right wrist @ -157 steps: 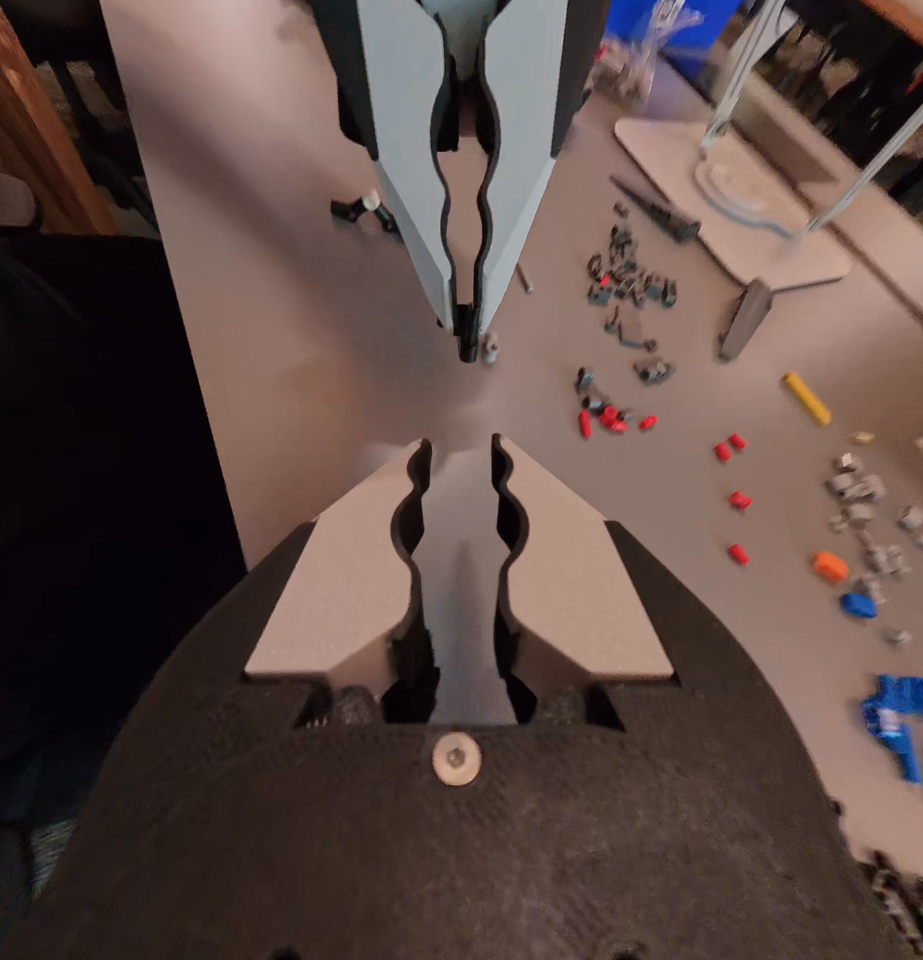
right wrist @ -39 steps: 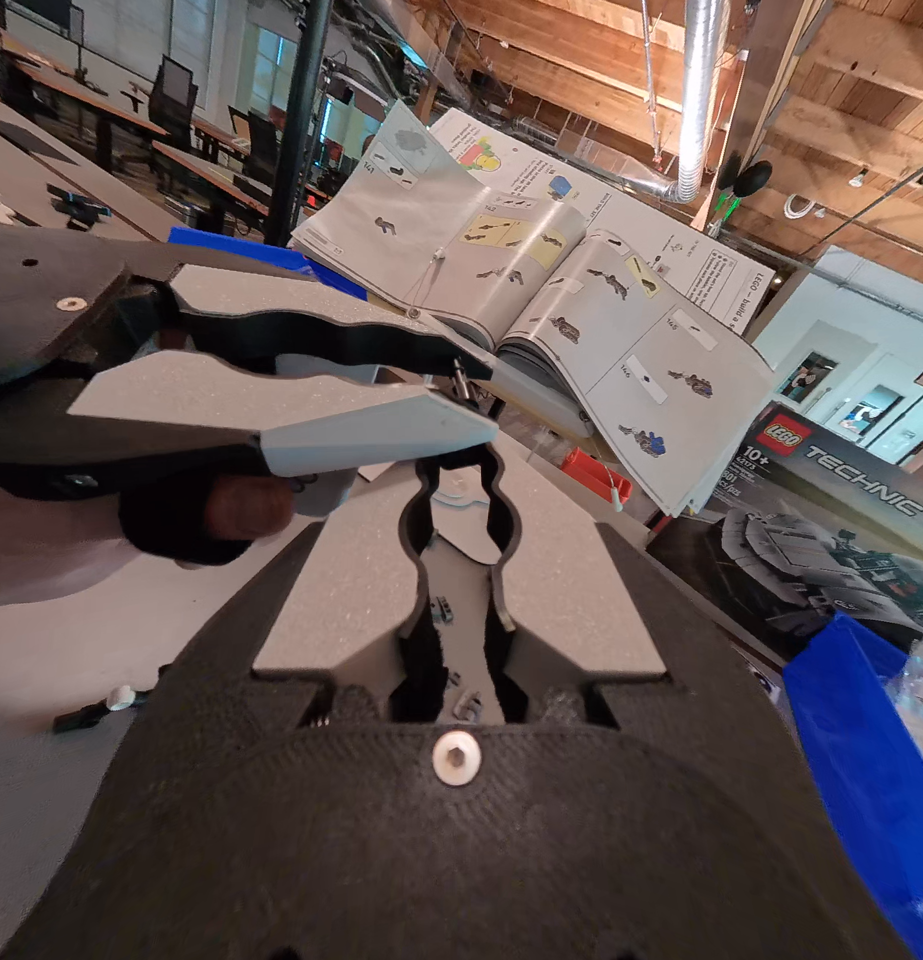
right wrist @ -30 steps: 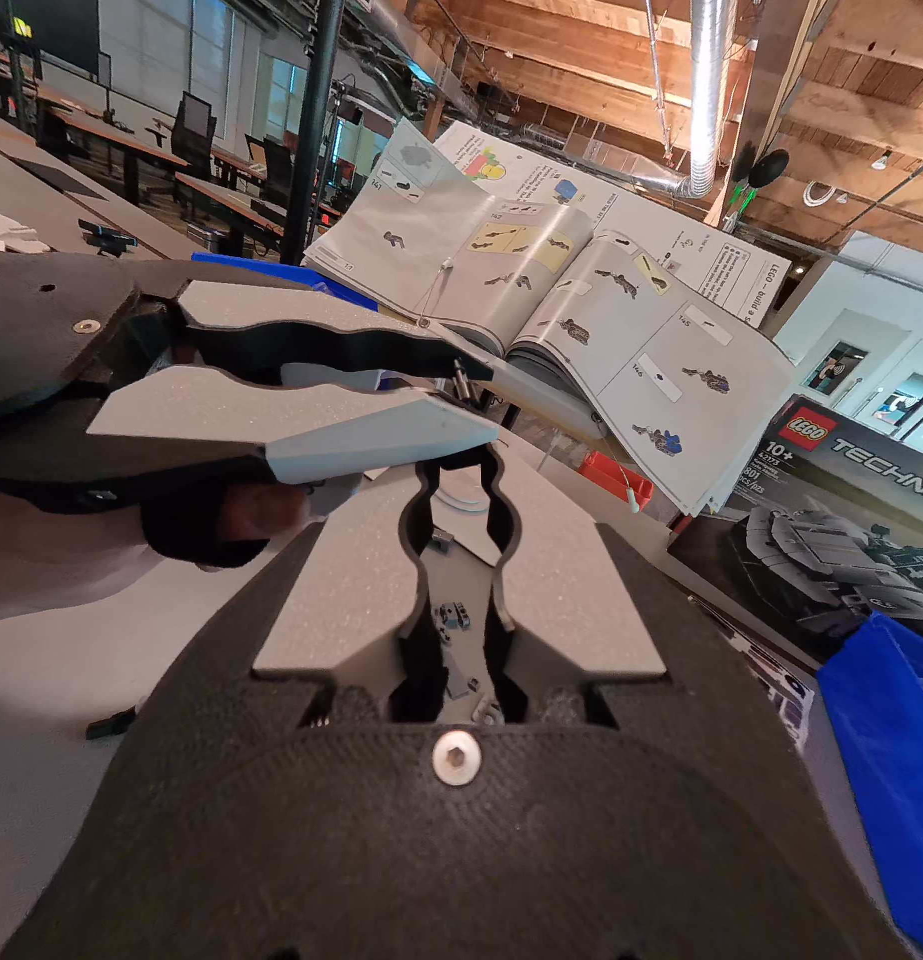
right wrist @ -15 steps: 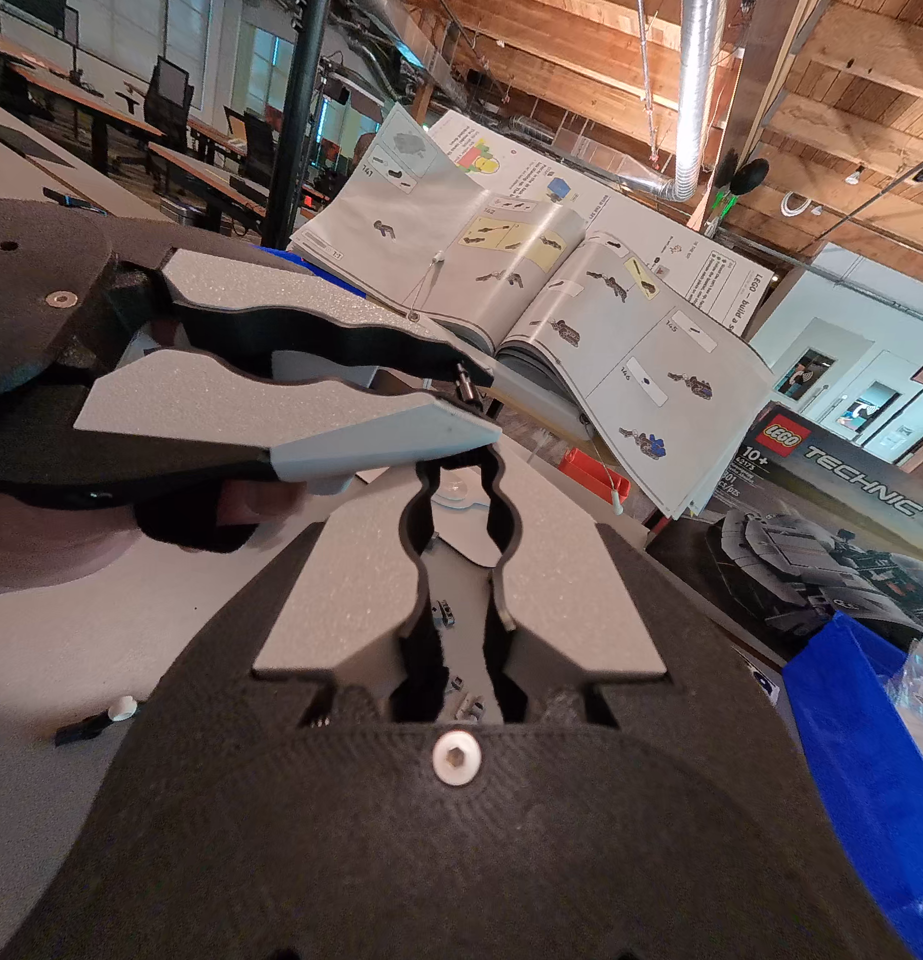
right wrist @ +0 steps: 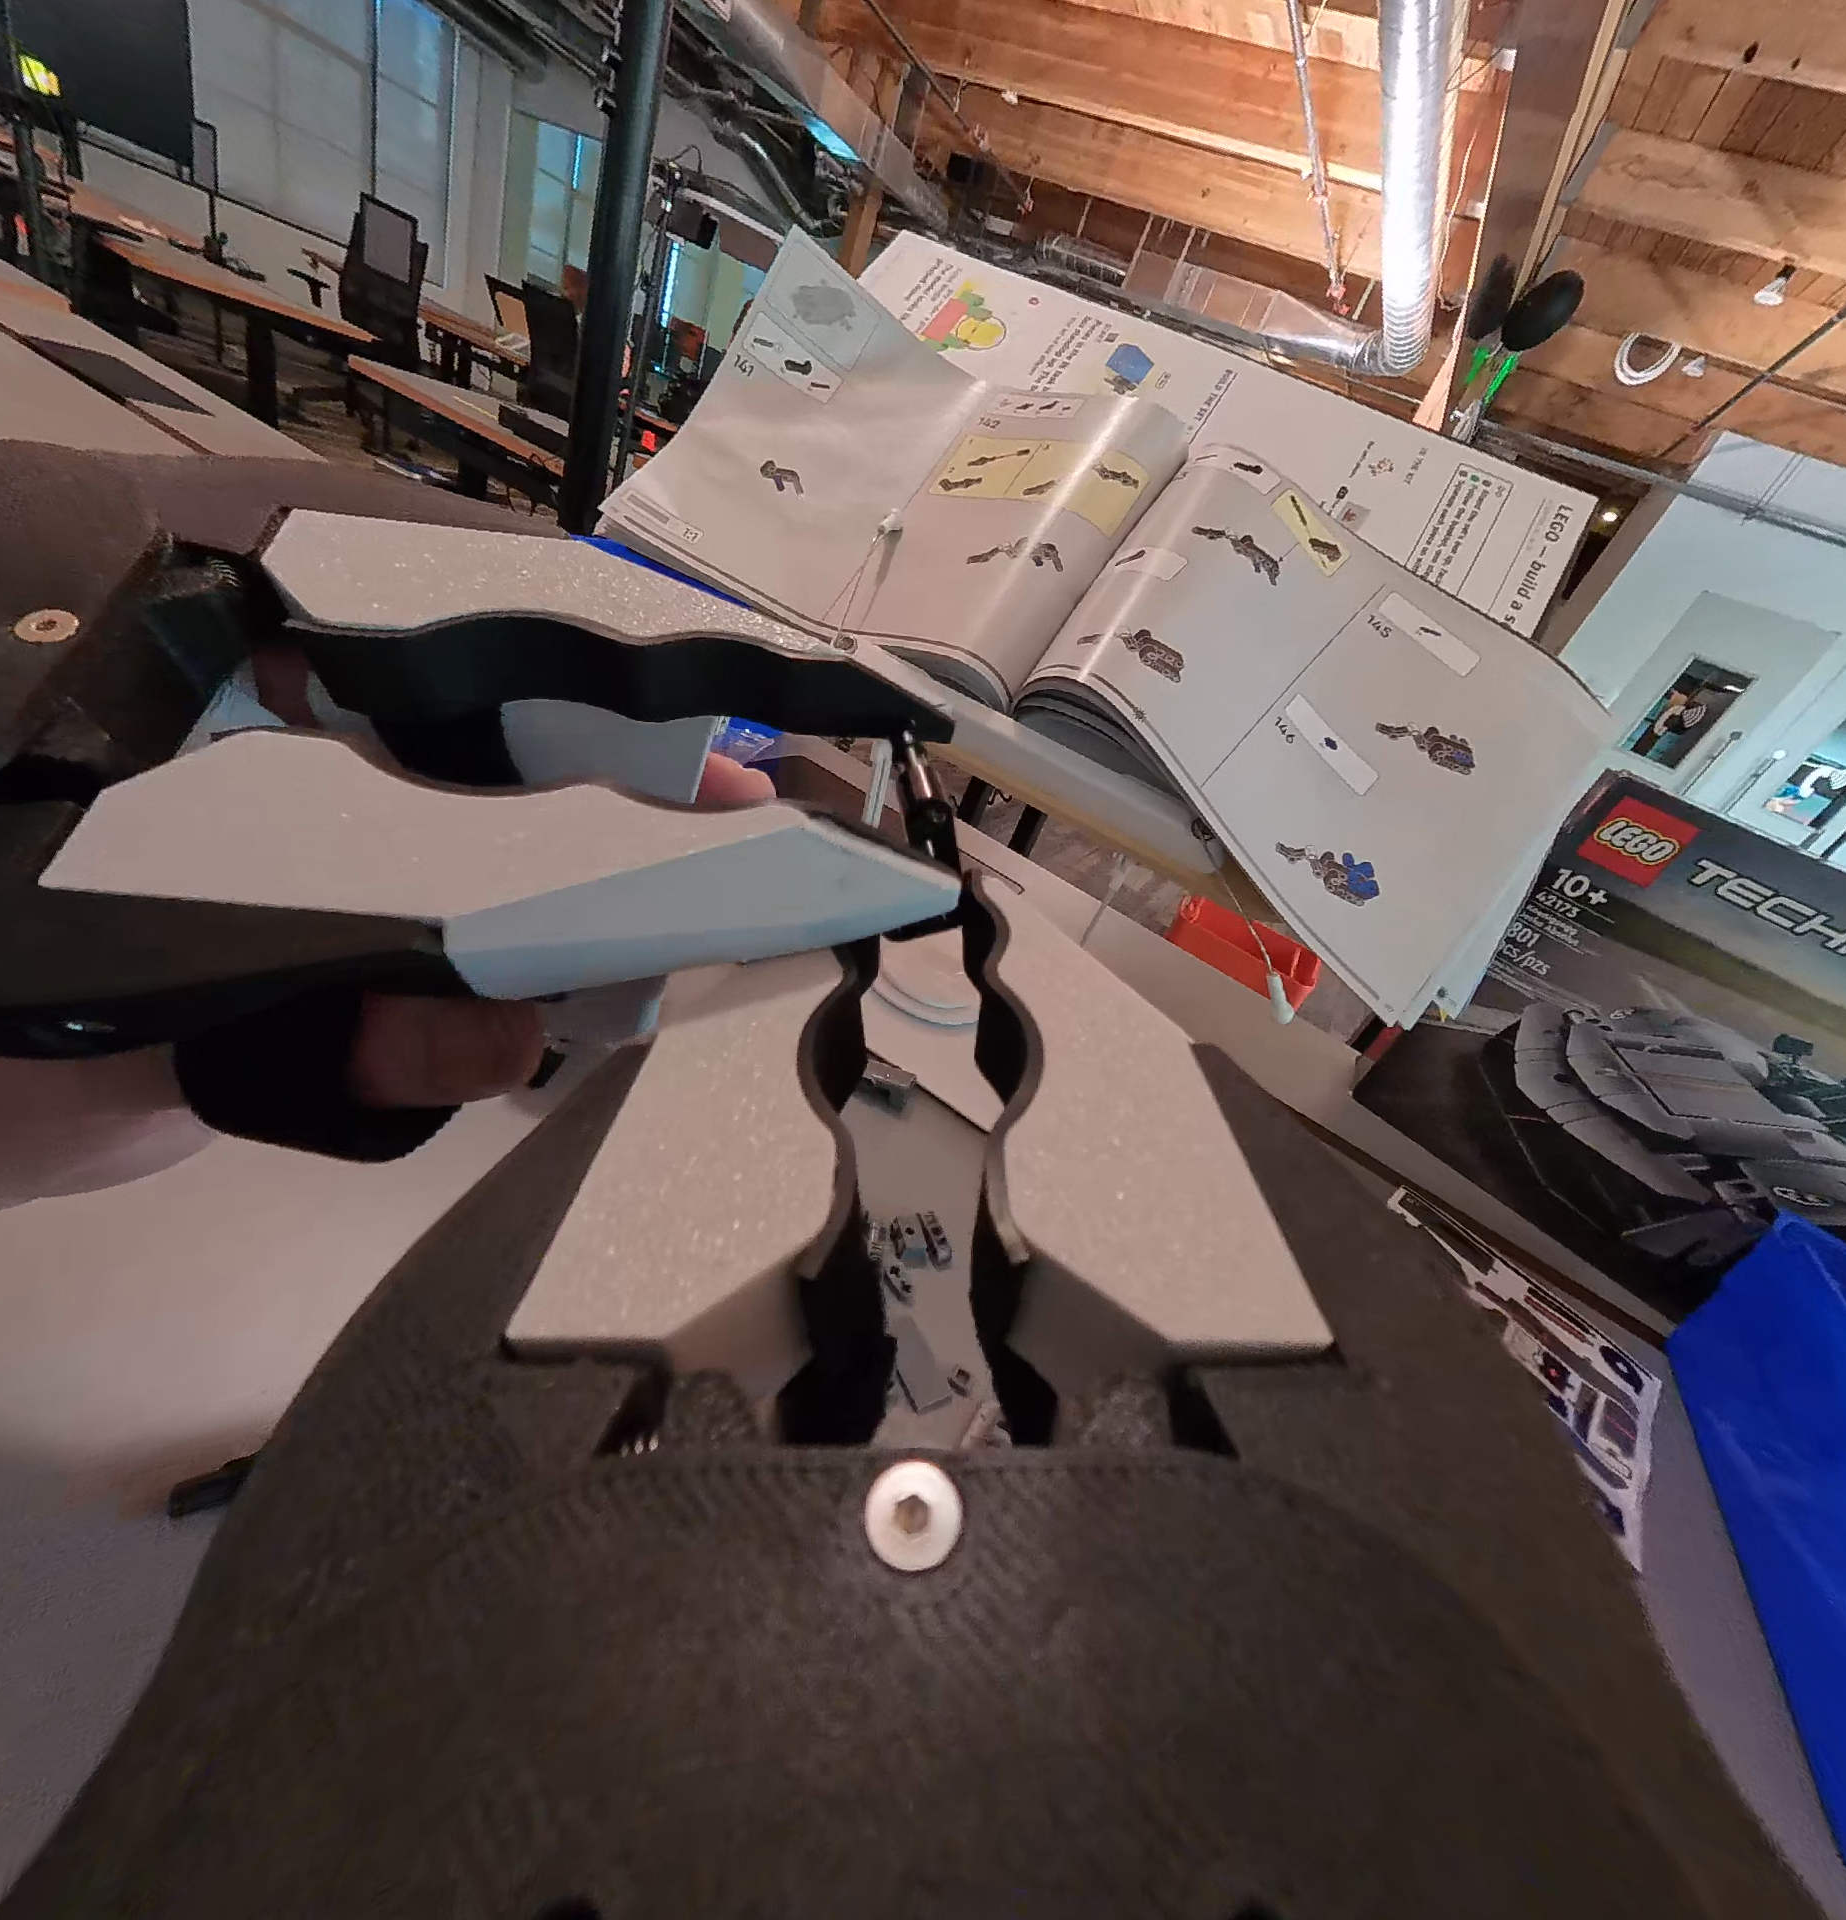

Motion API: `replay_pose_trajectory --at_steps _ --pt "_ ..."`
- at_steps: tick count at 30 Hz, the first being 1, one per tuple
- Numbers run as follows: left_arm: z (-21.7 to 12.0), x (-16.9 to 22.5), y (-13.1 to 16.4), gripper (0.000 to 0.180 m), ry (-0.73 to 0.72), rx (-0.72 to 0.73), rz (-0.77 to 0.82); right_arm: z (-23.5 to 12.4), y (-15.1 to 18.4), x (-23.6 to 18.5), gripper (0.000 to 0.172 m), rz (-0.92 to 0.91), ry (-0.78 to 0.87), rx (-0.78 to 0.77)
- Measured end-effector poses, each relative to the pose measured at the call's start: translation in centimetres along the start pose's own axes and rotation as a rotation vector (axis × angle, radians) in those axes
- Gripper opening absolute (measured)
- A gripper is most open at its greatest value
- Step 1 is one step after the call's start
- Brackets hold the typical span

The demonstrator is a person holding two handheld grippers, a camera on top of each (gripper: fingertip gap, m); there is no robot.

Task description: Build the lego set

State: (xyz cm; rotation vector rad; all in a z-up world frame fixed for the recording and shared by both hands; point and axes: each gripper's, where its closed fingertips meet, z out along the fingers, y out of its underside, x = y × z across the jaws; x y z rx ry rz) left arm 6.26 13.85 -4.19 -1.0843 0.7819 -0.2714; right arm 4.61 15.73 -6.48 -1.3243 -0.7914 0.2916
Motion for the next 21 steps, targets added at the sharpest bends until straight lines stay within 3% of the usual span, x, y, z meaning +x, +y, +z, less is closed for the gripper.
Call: replay_pose_trajectory --at_steps 21 --pt "-0.07 -0.48 0.29 0.020 -0.008 -0.014 0.010 0.10 -0.29 -0.12 0.013 0.037 -0.007 0.024"
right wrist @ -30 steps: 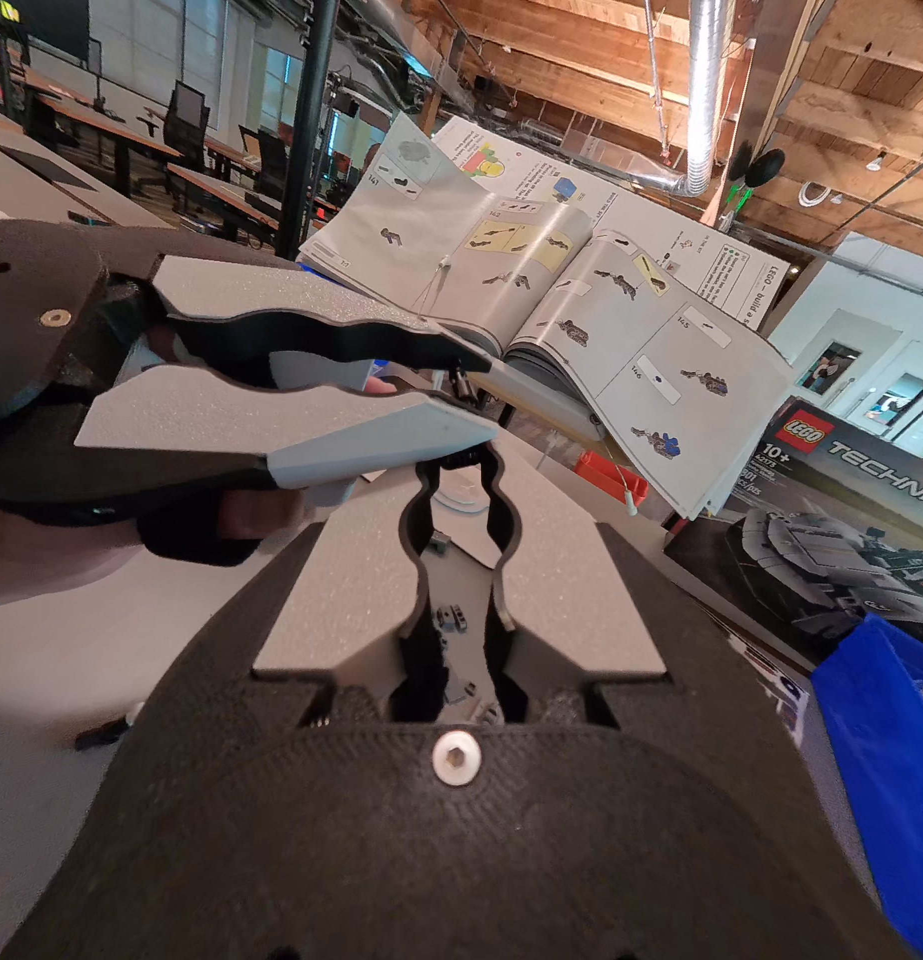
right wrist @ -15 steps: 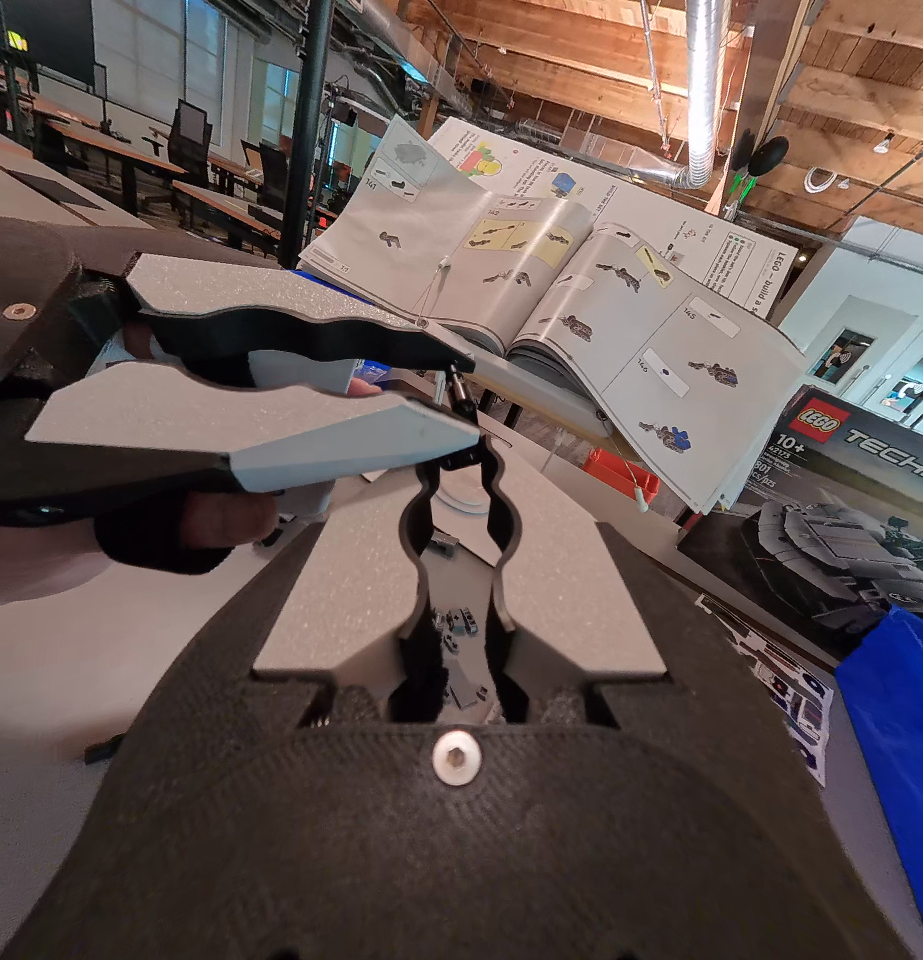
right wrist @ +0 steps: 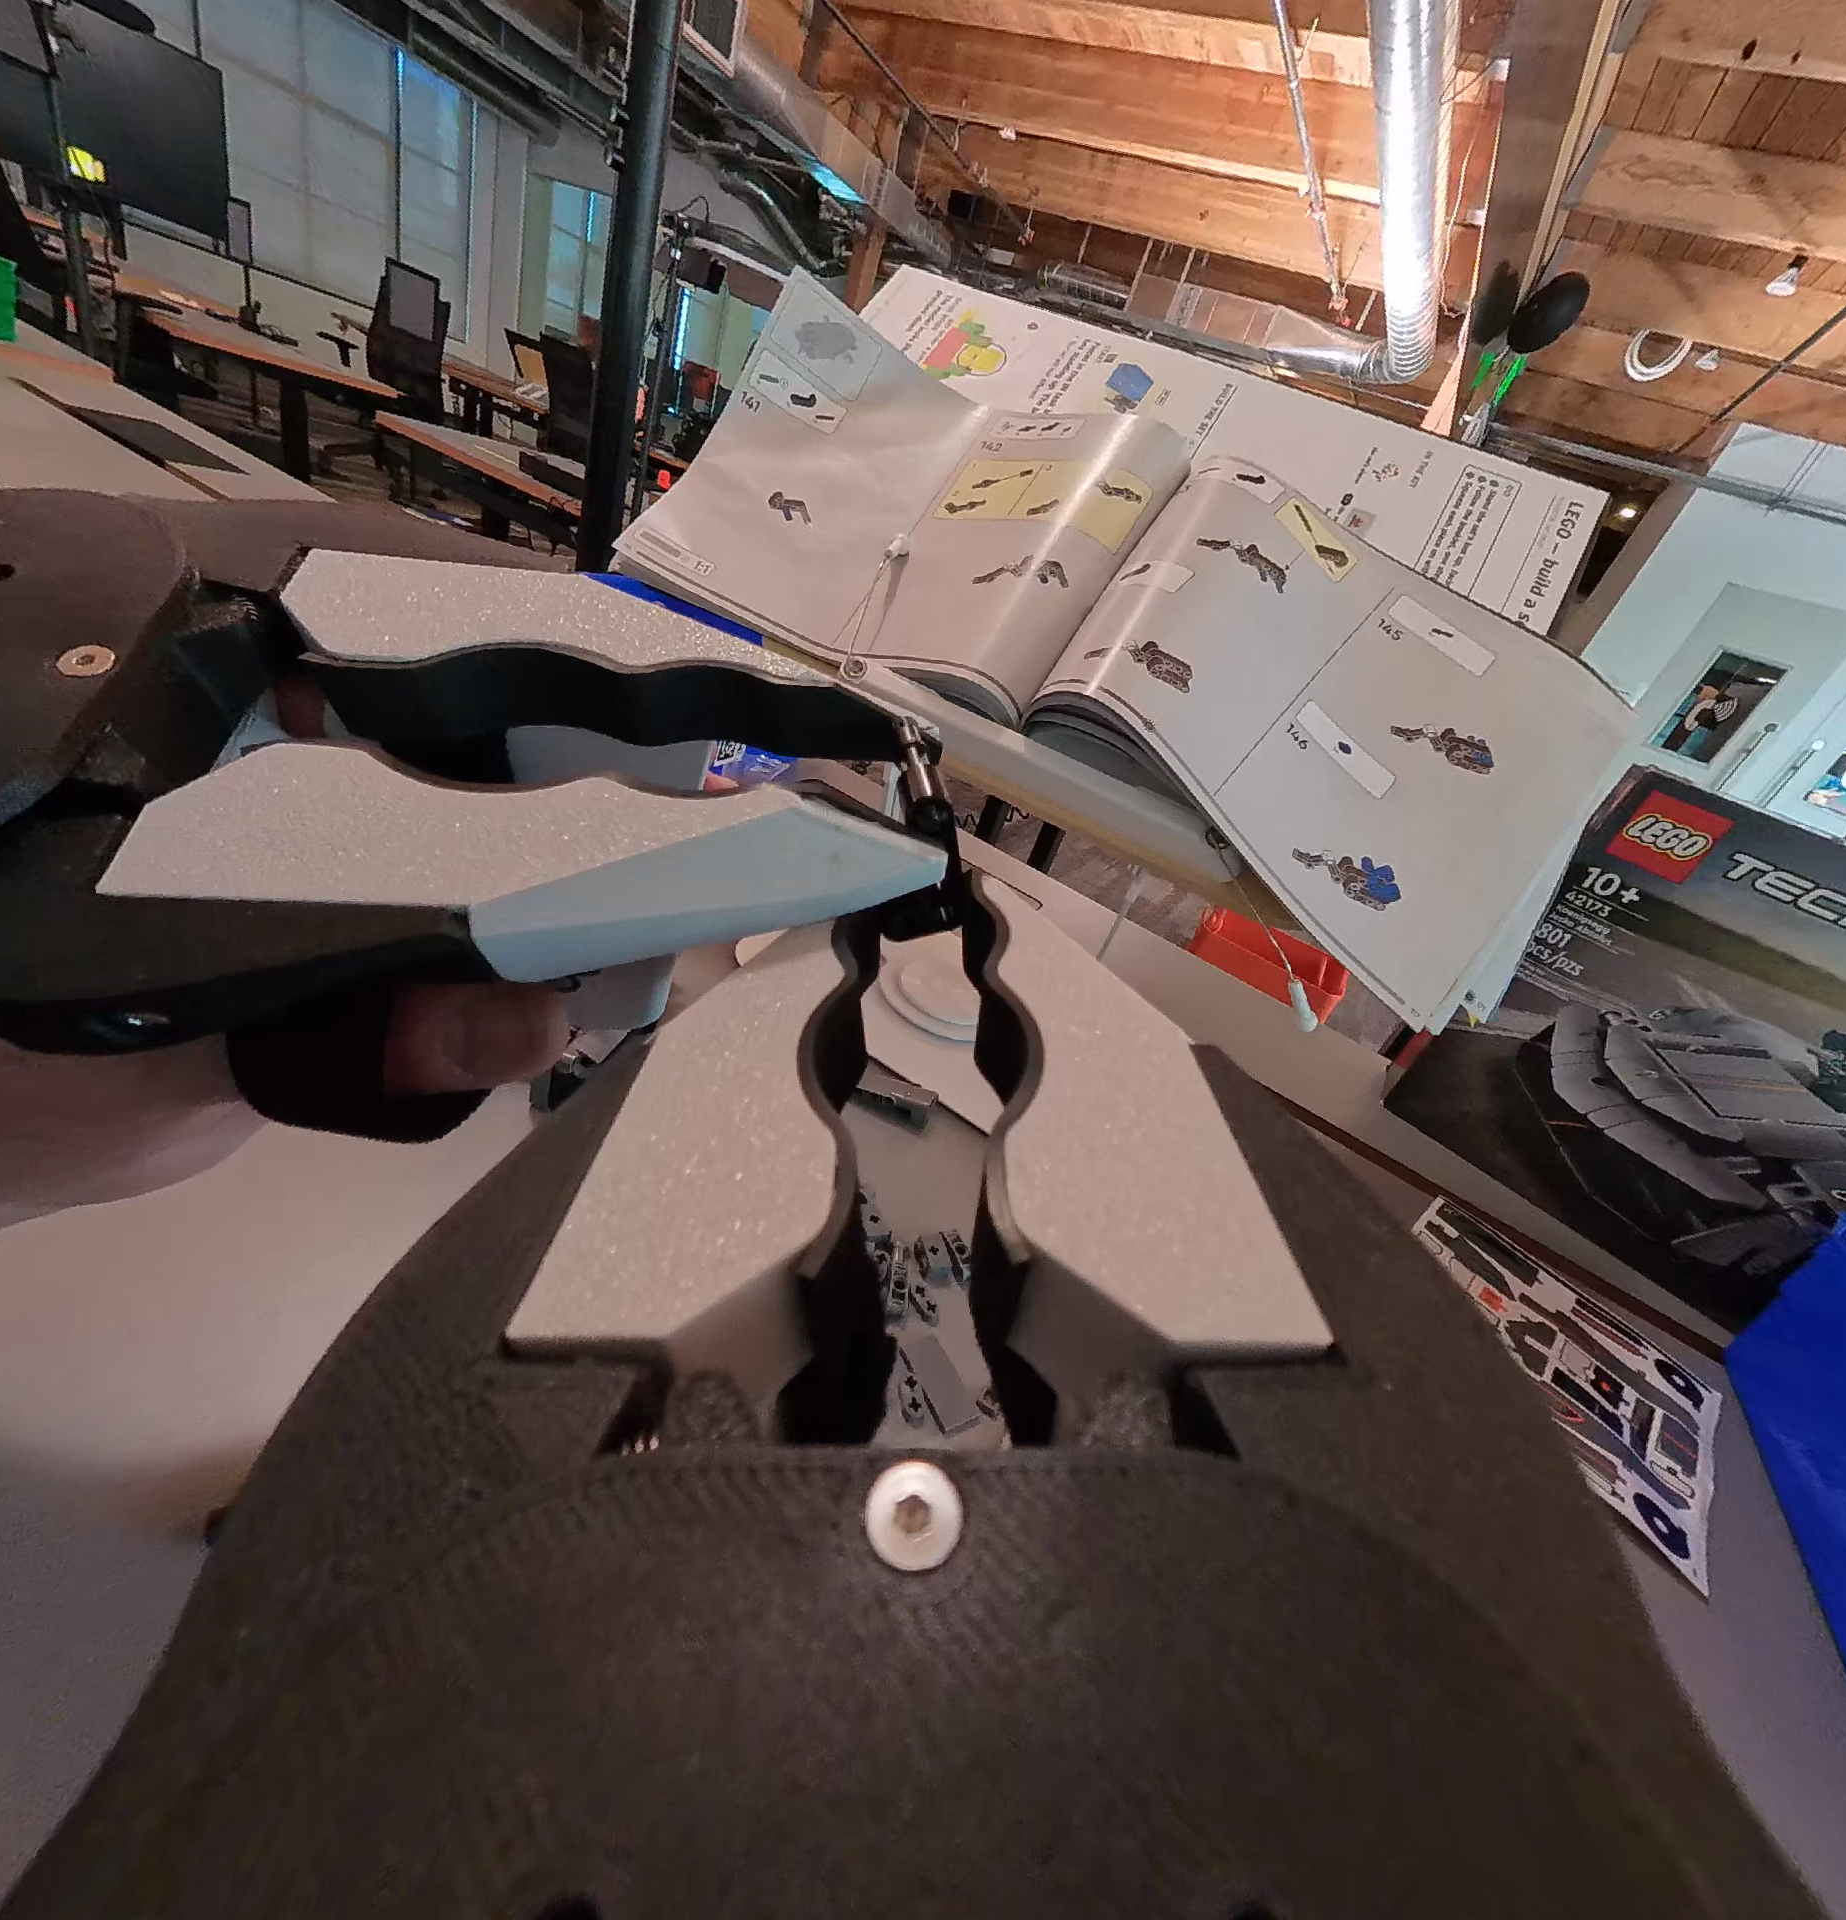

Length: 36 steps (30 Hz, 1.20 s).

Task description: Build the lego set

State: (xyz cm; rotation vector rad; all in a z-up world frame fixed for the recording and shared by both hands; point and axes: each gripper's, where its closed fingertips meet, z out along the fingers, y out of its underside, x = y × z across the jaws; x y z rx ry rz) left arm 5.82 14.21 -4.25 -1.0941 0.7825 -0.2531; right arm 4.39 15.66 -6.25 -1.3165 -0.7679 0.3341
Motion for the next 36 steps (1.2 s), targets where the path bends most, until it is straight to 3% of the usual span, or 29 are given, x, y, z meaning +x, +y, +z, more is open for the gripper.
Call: replay_pose_trajectory --at_steps 26,36 --pt "-0.06 0.19 -0.55 0.013 -0.016 0.003 0.128 -0.14 -0.46 0.04 0.012 -0.075 0.013 -0.020" --pt "-0.25 -0.67 0.11 0.023 -0.015 -0.034 0.106 0.60 -0.12 0.65 0.012 -0.137 0.021 -0.027"
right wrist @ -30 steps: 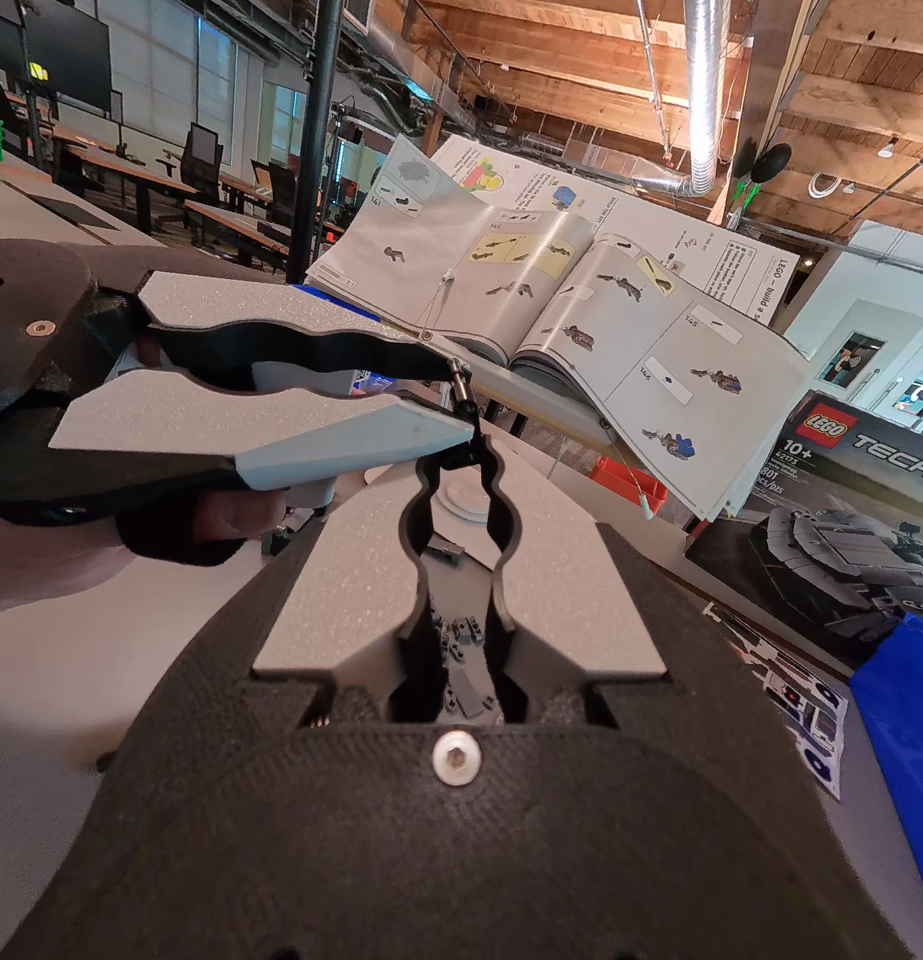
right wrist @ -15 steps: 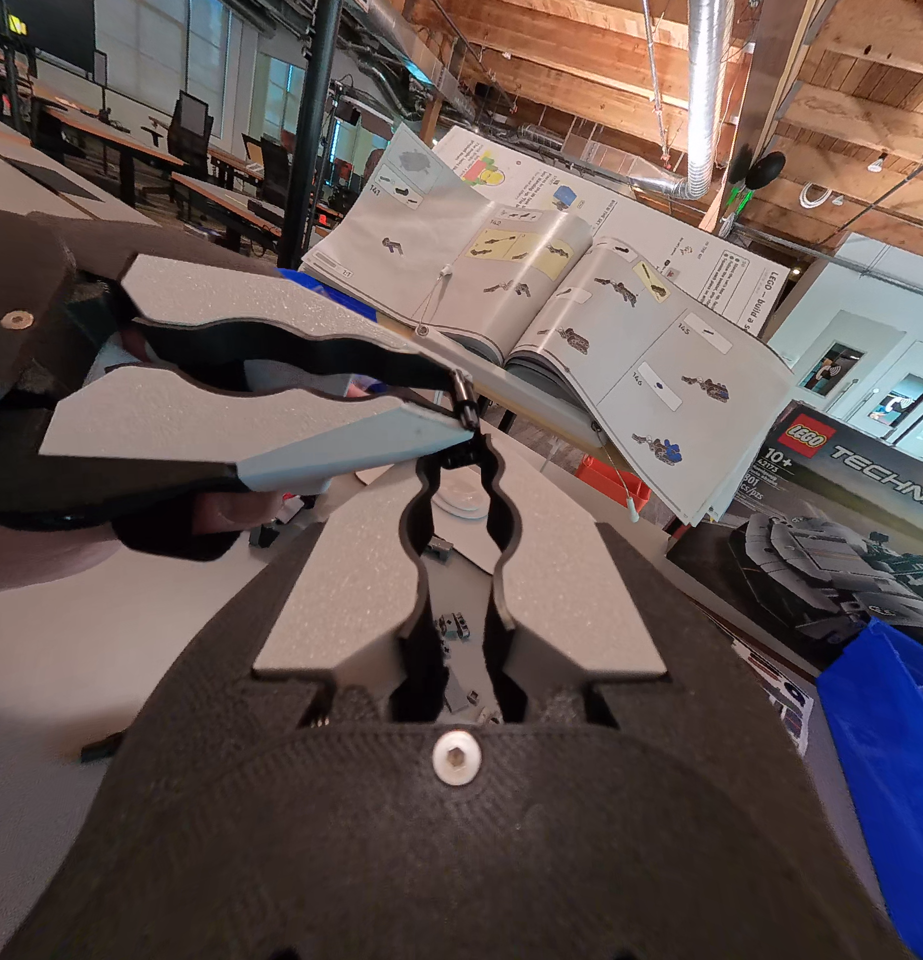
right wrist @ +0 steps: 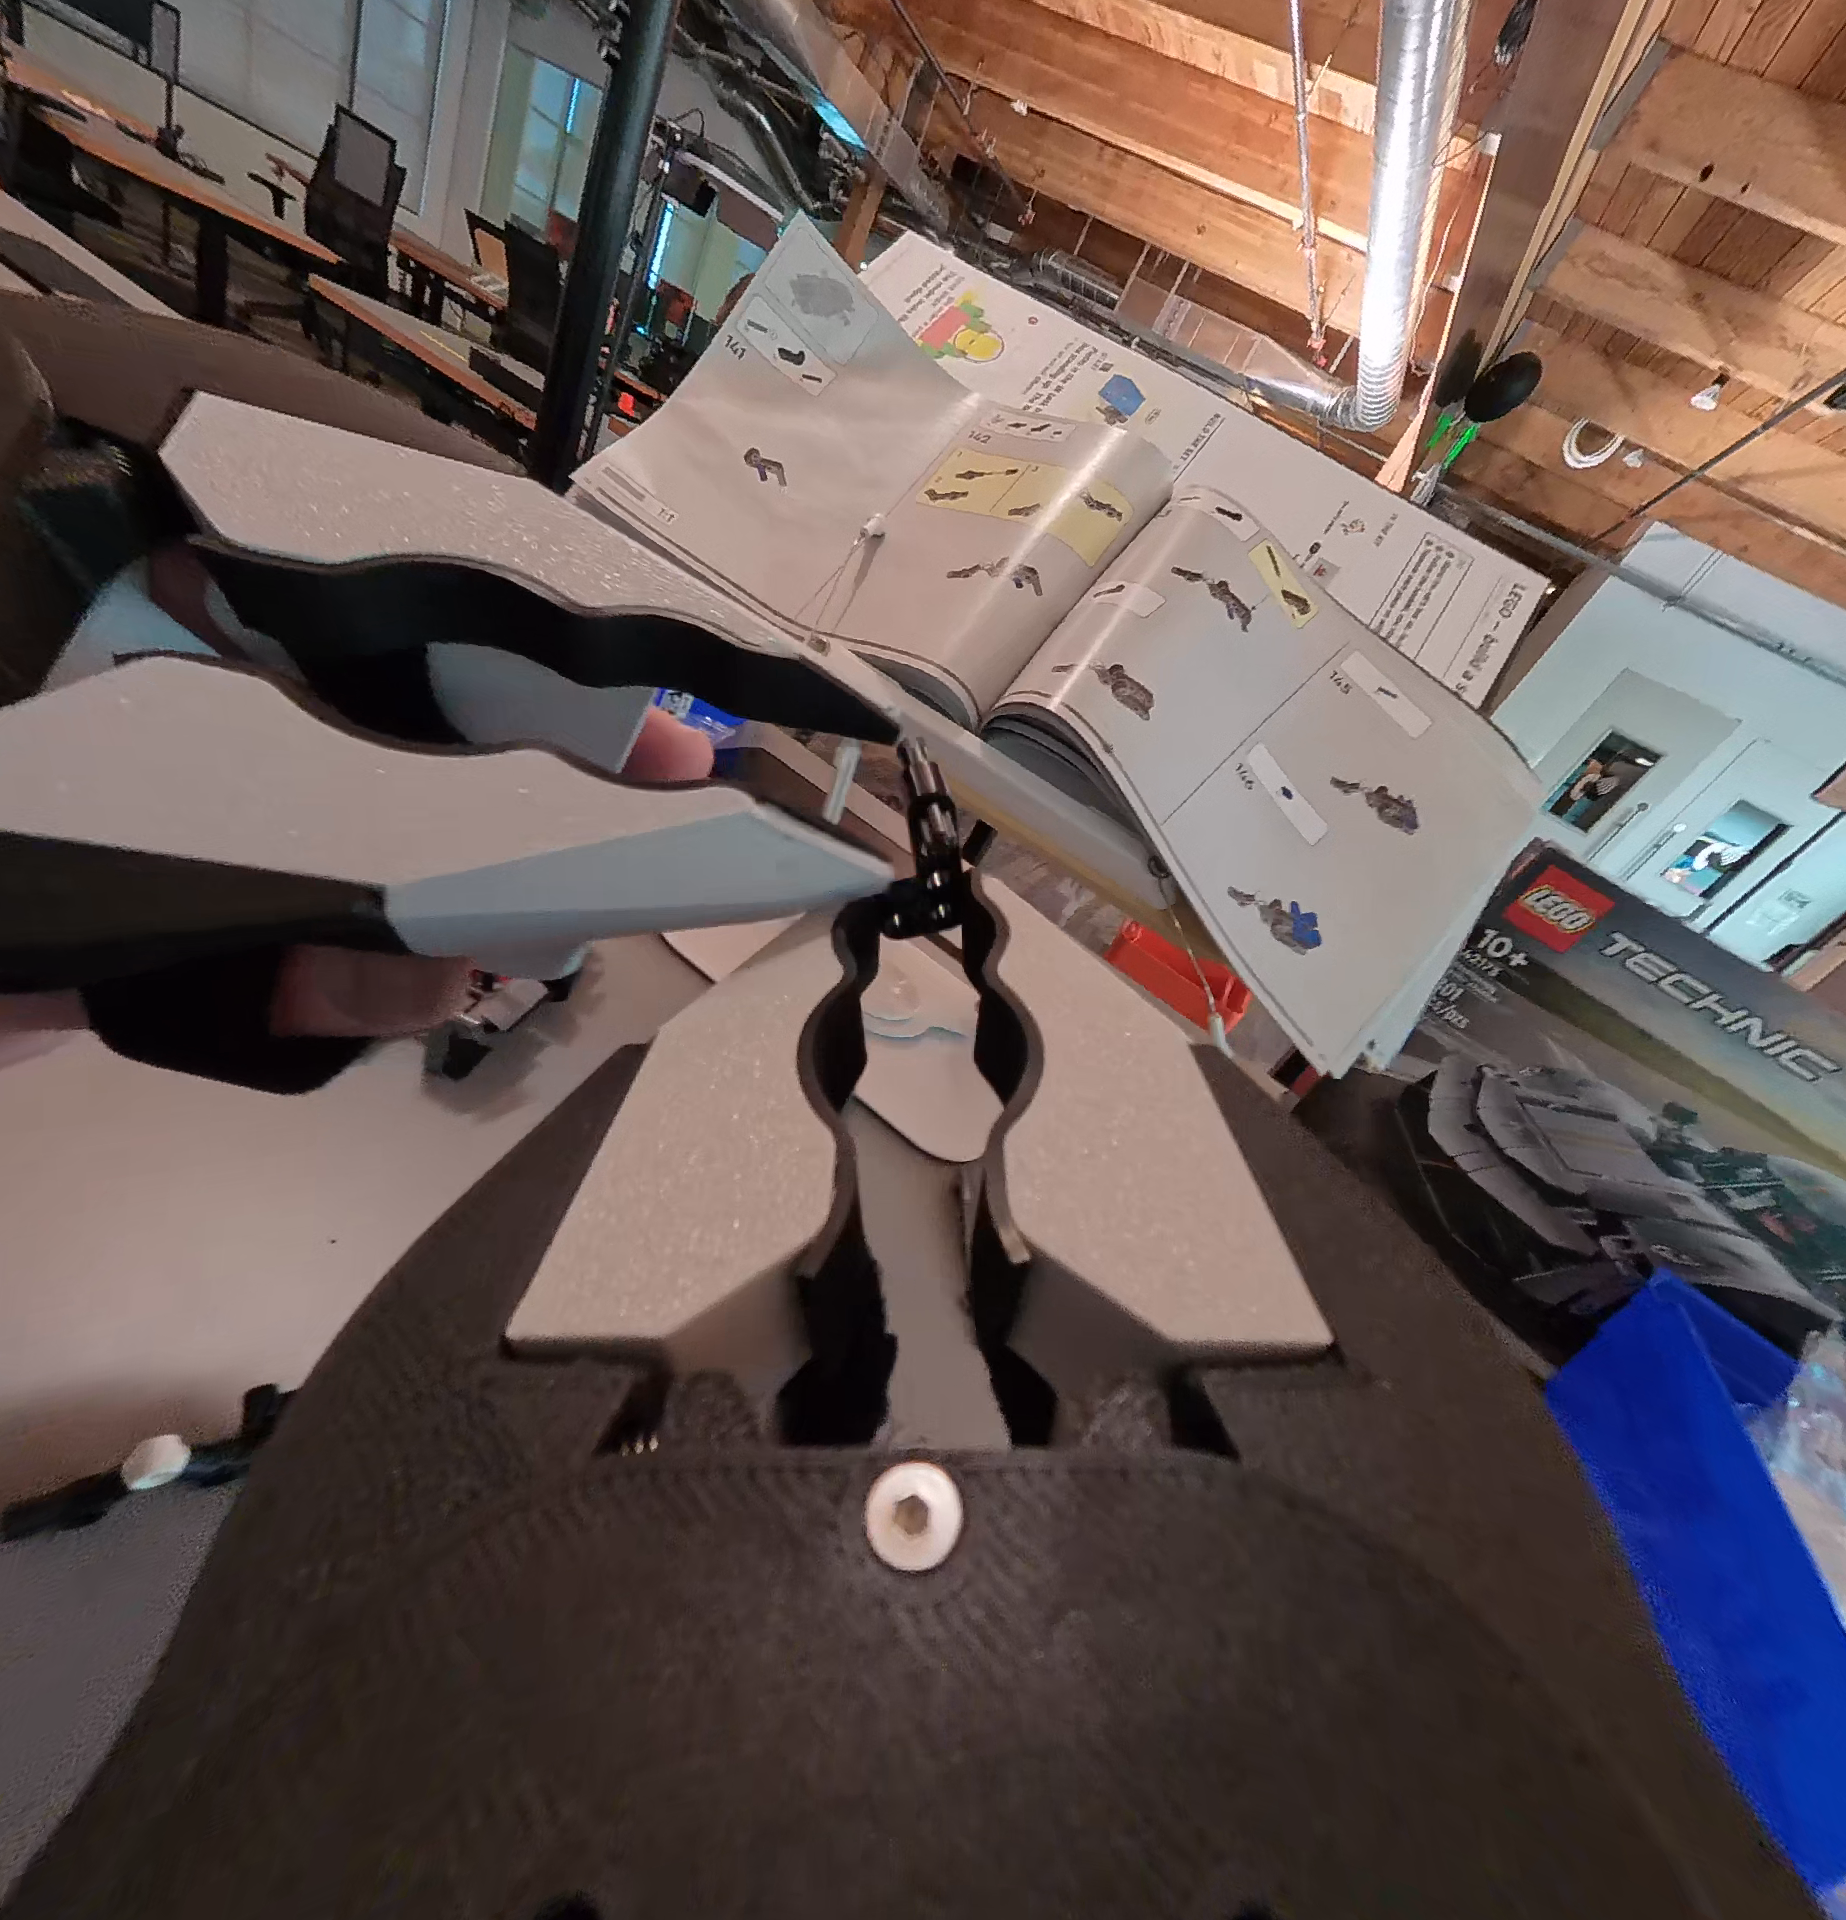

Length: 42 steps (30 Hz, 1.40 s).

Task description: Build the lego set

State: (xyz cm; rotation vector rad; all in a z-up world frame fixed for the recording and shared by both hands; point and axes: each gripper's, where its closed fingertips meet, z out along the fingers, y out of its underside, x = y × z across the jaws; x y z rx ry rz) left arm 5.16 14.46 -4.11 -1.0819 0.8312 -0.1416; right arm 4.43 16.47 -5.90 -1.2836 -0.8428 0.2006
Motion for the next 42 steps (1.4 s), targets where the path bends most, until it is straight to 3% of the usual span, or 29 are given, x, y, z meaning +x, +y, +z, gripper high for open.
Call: replay_pose_trajectory --at_steps 9,18,29,42 --pt "-0.4 -0.7 1.5 0.027 0.043 -0.074 -0.017 1.2 0.8 1.3 0.012 -0.214 0.059 -0.046" --pt "-0.8 -1.9 2.8 0.027 0.067 -0.060 -0.118 2.3 1.7 1.1 0.012 -0.398 0.057 -0.047" --pt "-1.0 -1.8 4.2 0.027 0.194 -0.081 -0.392 2.8 3.2 0.6 0.013 -0.464 0.065 -0.051" --pt "-1.0 -1.2 4.2 0.027 0.317 -0.091 -0.692 2.7 2.8 0.2 0.013 -0.557 0.107 -0.019"
